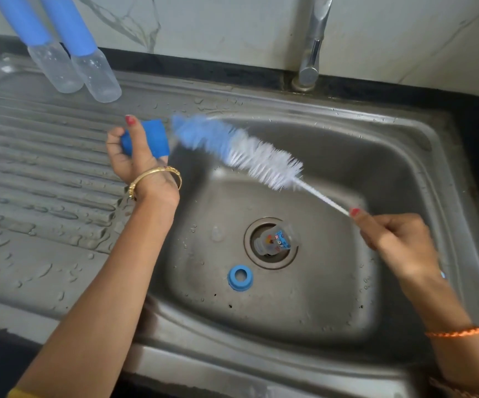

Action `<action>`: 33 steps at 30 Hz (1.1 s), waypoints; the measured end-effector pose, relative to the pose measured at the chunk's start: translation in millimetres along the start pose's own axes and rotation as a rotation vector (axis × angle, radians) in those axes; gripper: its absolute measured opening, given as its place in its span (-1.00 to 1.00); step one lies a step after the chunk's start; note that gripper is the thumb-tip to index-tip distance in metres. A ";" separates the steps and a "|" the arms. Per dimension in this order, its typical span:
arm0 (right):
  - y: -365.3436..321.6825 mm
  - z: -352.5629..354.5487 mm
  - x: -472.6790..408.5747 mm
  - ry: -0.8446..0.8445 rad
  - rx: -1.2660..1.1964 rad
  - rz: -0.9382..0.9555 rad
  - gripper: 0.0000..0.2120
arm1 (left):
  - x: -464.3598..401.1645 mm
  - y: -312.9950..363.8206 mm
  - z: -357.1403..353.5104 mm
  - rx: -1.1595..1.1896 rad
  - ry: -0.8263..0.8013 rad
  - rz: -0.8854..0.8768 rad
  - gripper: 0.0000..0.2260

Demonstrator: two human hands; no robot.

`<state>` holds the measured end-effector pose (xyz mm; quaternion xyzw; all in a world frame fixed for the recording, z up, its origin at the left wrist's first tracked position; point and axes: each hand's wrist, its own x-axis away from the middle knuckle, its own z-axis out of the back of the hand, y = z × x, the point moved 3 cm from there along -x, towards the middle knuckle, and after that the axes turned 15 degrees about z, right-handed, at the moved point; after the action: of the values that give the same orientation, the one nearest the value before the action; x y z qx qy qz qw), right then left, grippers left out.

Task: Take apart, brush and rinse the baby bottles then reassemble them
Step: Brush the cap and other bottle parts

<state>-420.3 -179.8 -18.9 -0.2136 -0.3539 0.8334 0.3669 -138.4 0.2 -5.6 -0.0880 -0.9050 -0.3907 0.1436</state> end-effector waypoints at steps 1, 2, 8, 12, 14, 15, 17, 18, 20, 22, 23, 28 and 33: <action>0.9 3.6 -0.6 0.059 0.039 0.016 -0.50 | -1.9 2.1 1.8 0.036 0.034 0.024 -0.86; -0.7 7.2 -0.7 0.110 0.068 0.032 -0.46 | -4.1 3.8 3.2 0.061 0.048 0.044 -0.87; -13.4 7.0 2.7 0.175 0.226 0.046 -0.43 | 8.8 -18.7 -11.1 -0.118 -0.125 0.221 -0.85; -18.0 3.6 4.3 0.211 0.327 0.077 -0.53 | 13.0 -32.4 -12.6 -0.221 -0.247 0.474 -0.75; -18.7 5.4 4.3 0.280 0.351 0.091 -0.61 | 16.5 -35.7 -14.1 -0.312 -0.284 0.505 -0.72; -18.0 6.9 4.4 0.323 0.359 0.095 -0.65 | 19.4 -38.0 -15.6 -0.381 -0.308 0.500 -0.69; -15.1 11.5 5.0 0.433 0.375 0.127 -0.68 | 23.2 -44.9 -14.4 -0.559 -0.341 0.480 -0.64; -13.2 15.0 5.6 0.493 0.378 0.142 -0.68 | 24.5 -48.9 -12.2 -0.663 -0.349 0.466 -0.64; -7.7 23.7 5.5 0.589 0.395 0.131 -0.67 | 26.0 -57.8 -7.5 -0.935 -0.370 0.384 -0.61; -1.1 31.1 5.3 0.644 0.431 0.112 -0.64 | 28.0 -66.2 -2.2 -1.250 -0.400 0.191 -0.56; 1.0 34.6 4.9 0.667 0.447 0.113 -0.64 | 30.6 -69.3 -1.3 -1.382 -0.444 0.071 -0.55; 12.8 56.6 6.9 0.706 0.551 0.079 -0.68 | 34.6 -85.3 5.6 -1.745 -0.699 -0.183 -0.49; 22.8 75.8 11.9 0.756 0.549 -0.086 -0.76 | 35.0 -106.7 27.6 -1.997 -0.784 -0.140 -0.49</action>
<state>-485.0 -214.5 12.9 -0.3824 0.0297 0.7438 0.5473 -205.7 -50.4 -84.8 -0.2328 -0.1623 -0.9052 -0.3164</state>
